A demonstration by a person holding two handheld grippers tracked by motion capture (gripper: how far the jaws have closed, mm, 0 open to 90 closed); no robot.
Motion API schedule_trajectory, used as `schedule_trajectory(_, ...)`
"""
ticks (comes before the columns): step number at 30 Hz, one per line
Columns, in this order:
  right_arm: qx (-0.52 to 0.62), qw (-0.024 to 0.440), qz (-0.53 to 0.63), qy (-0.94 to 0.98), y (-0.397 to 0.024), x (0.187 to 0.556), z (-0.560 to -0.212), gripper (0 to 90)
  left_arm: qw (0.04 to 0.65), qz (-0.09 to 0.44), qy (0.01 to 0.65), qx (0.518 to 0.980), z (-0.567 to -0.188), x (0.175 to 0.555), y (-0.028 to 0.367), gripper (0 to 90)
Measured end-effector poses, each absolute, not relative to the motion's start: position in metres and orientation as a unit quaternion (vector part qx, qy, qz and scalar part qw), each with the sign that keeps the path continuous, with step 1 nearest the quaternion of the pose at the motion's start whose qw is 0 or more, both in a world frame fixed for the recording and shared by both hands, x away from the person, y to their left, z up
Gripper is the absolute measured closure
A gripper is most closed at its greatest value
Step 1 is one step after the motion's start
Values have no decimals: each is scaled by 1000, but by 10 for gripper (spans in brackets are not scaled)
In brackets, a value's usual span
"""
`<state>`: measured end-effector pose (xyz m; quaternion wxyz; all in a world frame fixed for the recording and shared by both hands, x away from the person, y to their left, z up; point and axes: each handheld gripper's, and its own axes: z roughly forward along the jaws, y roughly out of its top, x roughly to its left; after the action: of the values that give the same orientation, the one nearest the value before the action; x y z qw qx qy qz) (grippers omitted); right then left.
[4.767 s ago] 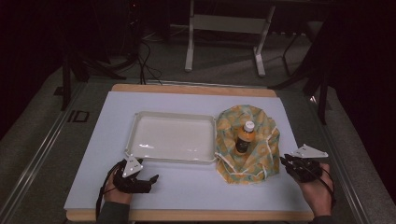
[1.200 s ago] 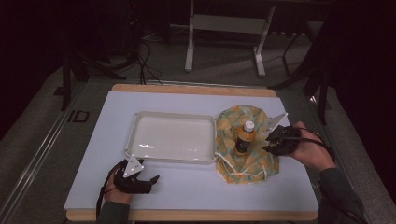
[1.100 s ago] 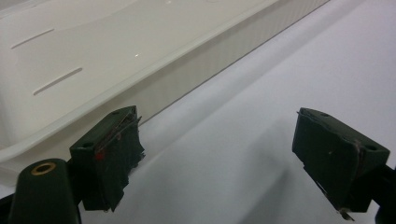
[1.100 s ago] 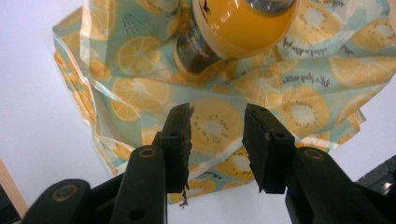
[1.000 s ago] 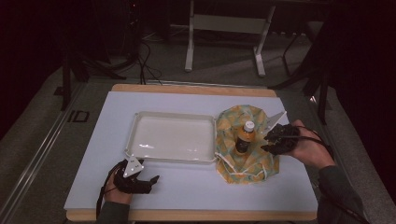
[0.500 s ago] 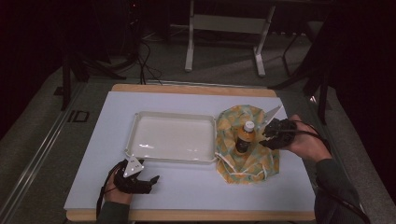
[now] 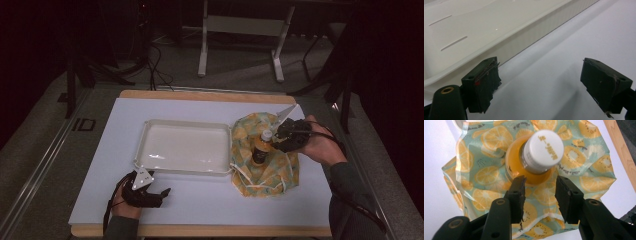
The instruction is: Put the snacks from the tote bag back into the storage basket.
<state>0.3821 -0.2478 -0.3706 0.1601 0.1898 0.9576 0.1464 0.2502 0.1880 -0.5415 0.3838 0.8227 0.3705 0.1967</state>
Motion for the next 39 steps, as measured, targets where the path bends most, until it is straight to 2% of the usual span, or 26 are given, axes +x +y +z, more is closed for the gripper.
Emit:
schedule_trajectory(25, 183, 157, 111, 964, -216, 399, -365, 517, 383, 196, 370, 823, -541, 250, 188, 156)
schedule_trajectory(39, 173, 110, 82, 975, -206, 415, -362, 526, 384, 195, 369, 824, -542, 251, 188, 157)
